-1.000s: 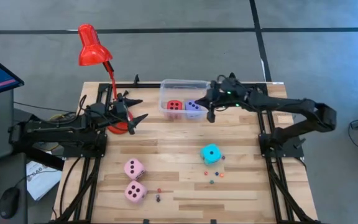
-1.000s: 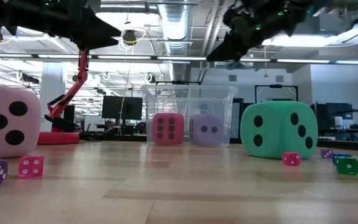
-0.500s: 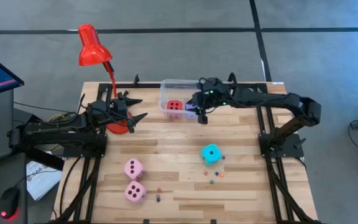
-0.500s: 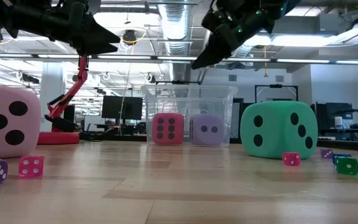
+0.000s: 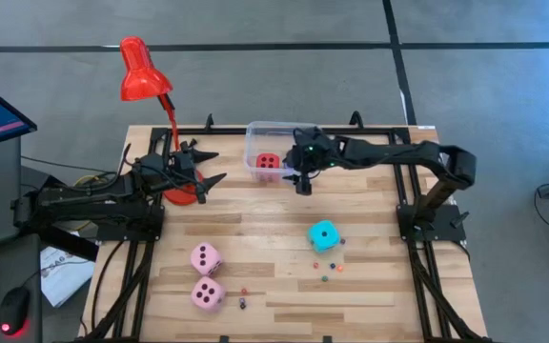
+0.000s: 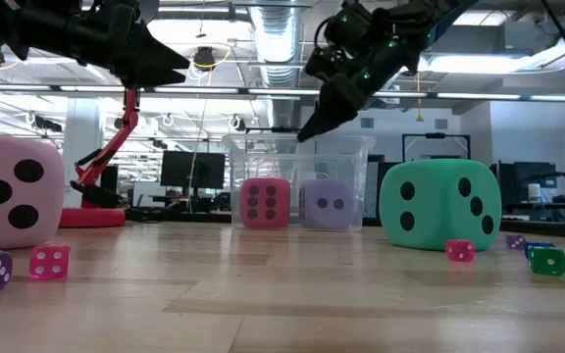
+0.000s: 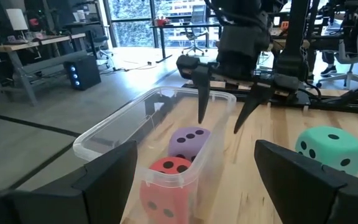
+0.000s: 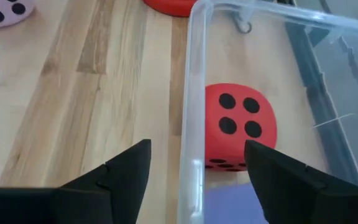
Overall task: Pick & Place Dice
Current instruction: Move the transparent bin
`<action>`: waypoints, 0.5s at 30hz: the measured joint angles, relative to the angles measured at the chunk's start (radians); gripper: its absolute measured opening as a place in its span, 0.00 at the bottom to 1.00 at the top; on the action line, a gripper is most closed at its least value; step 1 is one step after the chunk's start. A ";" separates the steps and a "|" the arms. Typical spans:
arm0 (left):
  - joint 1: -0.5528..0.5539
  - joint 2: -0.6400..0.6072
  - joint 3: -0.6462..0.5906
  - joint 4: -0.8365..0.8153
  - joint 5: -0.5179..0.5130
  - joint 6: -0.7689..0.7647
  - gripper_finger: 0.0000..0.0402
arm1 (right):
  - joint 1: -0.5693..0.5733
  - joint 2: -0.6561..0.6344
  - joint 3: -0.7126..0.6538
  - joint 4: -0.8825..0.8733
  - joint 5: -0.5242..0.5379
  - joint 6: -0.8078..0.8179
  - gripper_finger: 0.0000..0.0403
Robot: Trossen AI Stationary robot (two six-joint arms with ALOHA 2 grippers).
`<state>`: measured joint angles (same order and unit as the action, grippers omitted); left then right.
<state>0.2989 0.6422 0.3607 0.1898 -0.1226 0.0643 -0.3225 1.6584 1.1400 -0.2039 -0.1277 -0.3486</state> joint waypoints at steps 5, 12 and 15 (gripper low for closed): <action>0.000 0.000 0.000 -0.001 0.000 0.002 0.78 | 0.000 0.001 0.000 -0.001 0.003 -0.002 0.61; 0.000 0.000 0.000 -0.003 0.000 0.002 0.78 | -0.008 0.001 0.000 -0.053 0.025 0.000 0.53; 0.000 0.000 0.000 -0.004 0.000 0.002 0.78 | -0.007 0.001 0.000 -0.054 0.024 0.000 0.52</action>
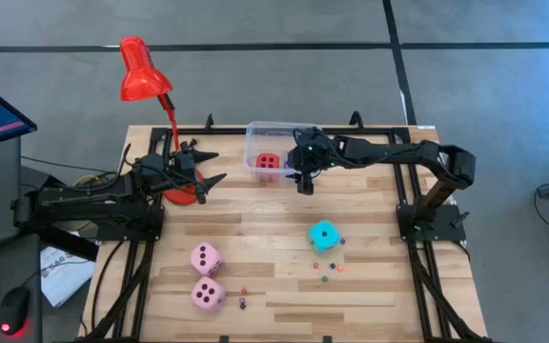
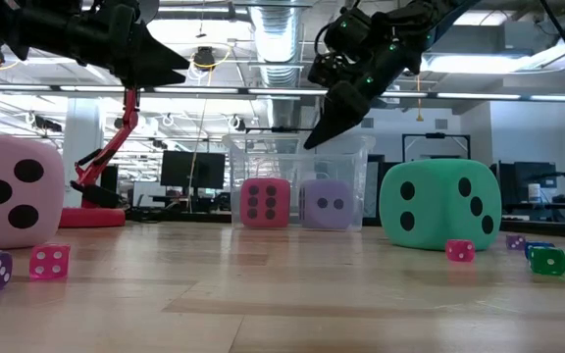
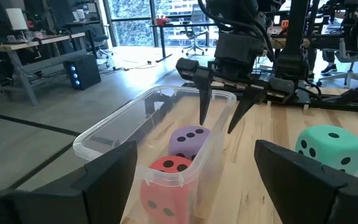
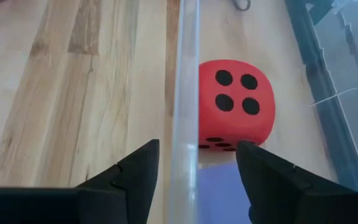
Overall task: Pick & Place Dice
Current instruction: Move the transparent bin
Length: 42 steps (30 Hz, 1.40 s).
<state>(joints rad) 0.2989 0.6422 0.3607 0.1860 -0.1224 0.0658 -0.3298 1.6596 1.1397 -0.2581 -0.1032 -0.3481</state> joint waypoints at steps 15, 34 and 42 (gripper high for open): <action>0.000 0.000 0.000 -0.001 0.000 0.000 0.78 | 0.002 0.000 0.000 -0.053 0.000 0.008 0.15; 0.000 0.000 0.001 -0.008 0.000 -0.003 0.78 | 0.096 -0.014 0.000 -0.065 0.007 0.038 0.07; 0.000 0.000 0.001 -0.008 0.000 -0.003 0.78 | 0.200 -0.014 0.000 -0.082 0.006 0.137 0.10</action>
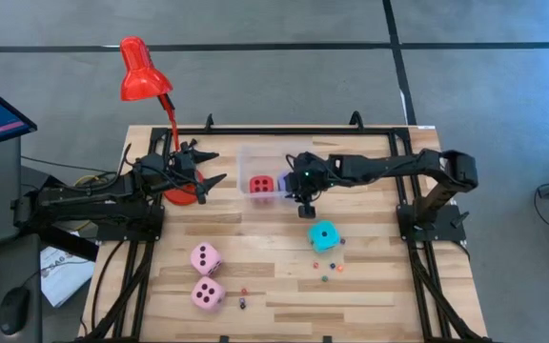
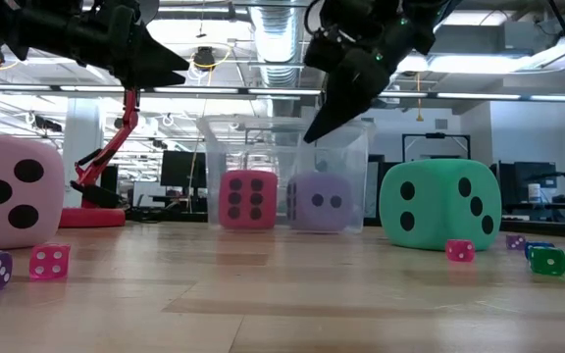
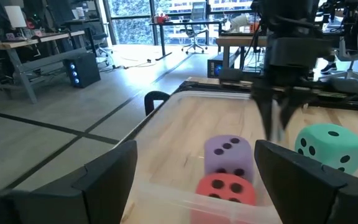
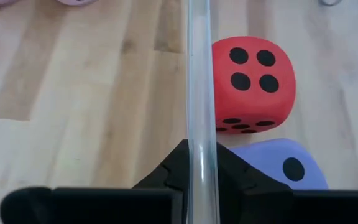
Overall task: Pick & Place Dice
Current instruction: Move the transparent bin
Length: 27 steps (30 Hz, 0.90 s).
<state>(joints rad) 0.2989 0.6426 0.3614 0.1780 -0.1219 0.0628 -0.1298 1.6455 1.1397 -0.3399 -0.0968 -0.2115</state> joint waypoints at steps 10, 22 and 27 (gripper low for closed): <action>0.000 0.000 0.000 0.000 0.000 0.000 0.78 | 0.085 0.000 0.000 0.021 0.033 0.168 0.11; 0.000 0.000 0.000 -0.001 0.000 0.000 0.78 | 0.103 0.001 0.014 0.048 0.046 0.265 0.11; 0.000 0.000 0.000 -0.028 0.000 0.000 0.78 | 0.104 0.002 0.014 0.048 0.039 0.269 0.20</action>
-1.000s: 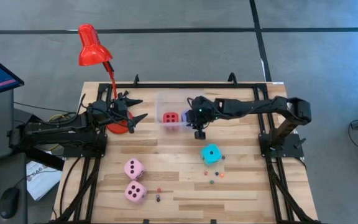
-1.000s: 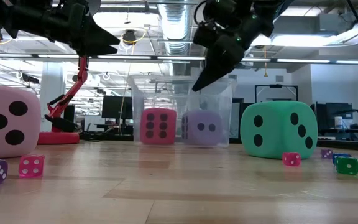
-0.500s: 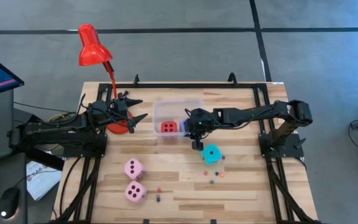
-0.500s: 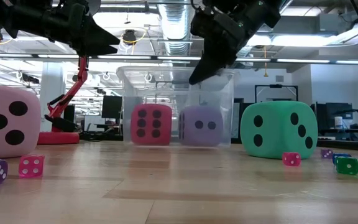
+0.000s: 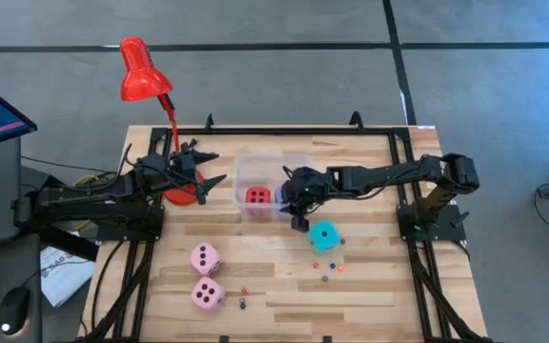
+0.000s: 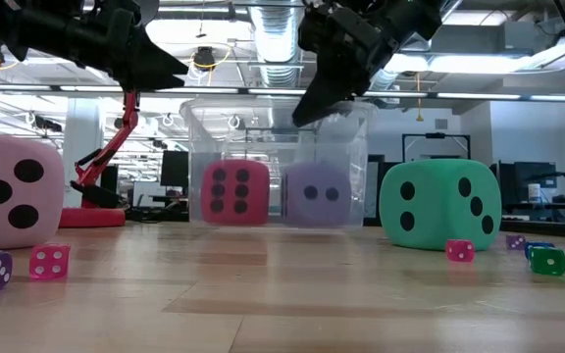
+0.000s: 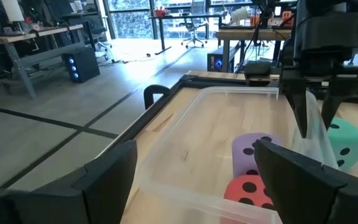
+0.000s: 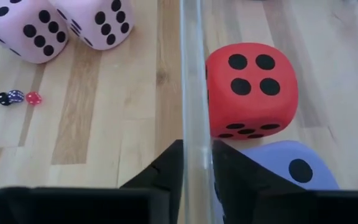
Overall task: Pick & Place Dice
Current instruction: Move the transparent bin, then put the large blue die into the transparent bin
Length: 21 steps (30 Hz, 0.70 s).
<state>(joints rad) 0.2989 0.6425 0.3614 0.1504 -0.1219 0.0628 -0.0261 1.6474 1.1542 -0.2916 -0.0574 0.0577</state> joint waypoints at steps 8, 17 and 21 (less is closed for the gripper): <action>0.000 0.000 0.000 -0.001 0.000 0.000 0.78 | 0.000 0.000 0.000 0.025 0.003 -0.012 0.41; 0.000 0.000 0.000 0.001 0.000 0.007 0.78 | -0.025 -0.015 0.120 -0.118 0.003 -0.081 0.58; 0.000 0.000 0.000 0.013 0.000 0.034 0.78 | -0.051 -0.022 0.237 -0.297 0.003 -0.071 0.57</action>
<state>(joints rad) 0.2985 0.6422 0.3614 0.1635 -0.1223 0.0964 -0.0768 1.6255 1.3910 -0.5886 -0.0542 -0.0128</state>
